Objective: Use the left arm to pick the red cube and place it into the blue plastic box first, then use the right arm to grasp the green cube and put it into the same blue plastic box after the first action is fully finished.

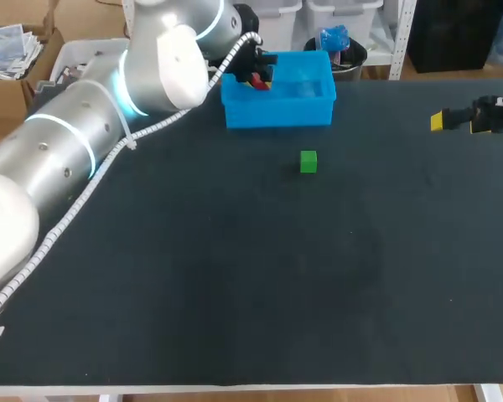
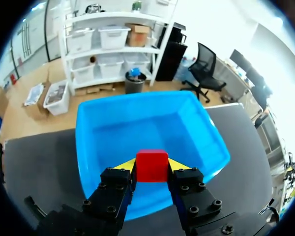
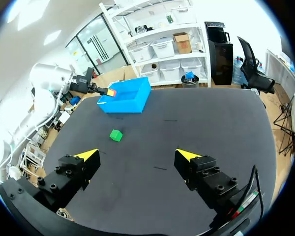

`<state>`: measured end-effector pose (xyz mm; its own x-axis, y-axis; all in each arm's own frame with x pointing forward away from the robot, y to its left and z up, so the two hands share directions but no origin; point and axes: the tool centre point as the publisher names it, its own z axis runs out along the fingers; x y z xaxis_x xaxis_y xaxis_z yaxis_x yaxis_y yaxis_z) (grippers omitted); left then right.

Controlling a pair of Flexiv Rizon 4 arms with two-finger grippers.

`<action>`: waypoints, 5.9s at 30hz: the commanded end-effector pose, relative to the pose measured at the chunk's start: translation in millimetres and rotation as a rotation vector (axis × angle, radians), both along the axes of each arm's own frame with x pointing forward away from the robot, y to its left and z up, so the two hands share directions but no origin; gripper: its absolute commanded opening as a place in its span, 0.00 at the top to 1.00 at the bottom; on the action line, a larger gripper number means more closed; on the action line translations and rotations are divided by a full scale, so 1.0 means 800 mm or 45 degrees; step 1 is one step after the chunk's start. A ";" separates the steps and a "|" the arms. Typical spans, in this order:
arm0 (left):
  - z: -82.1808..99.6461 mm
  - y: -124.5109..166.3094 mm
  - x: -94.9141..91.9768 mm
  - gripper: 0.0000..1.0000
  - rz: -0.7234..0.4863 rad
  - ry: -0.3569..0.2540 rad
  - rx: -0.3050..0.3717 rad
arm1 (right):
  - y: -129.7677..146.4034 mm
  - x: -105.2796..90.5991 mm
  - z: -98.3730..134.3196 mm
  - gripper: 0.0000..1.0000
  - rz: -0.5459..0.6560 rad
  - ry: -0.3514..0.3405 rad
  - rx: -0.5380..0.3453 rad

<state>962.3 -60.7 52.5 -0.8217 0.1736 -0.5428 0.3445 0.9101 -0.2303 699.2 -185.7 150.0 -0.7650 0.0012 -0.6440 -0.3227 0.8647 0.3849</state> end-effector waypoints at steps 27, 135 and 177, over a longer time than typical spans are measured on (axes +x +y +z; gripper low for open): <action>0.096 -0.004 -0.008 0.00 -0.121 0.015 0.023 | 0.001 0.000 0.000 0.00 -0.001 0.001 -0.003; 0.103 0.161 -0.308 0.00 -0.226 -0.108 -0.236 | 0.123 0.044 -0.034 0.00 -0.086 0.463 -0.472; 0.103 0.161 -0.308 0.00 -0.226 -0.108 -0.236 | 0.183 0.076 -0.062 0.00 -0.180 0.680 -0.691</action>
<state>715.8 65.3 136.1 -0.7417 0.2031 -0.6392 0.5129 0.7858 -0.3455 751.5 -45.6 104.2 -0.9821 -0.0901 -0.1651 -0.0874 0.9959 -0.0234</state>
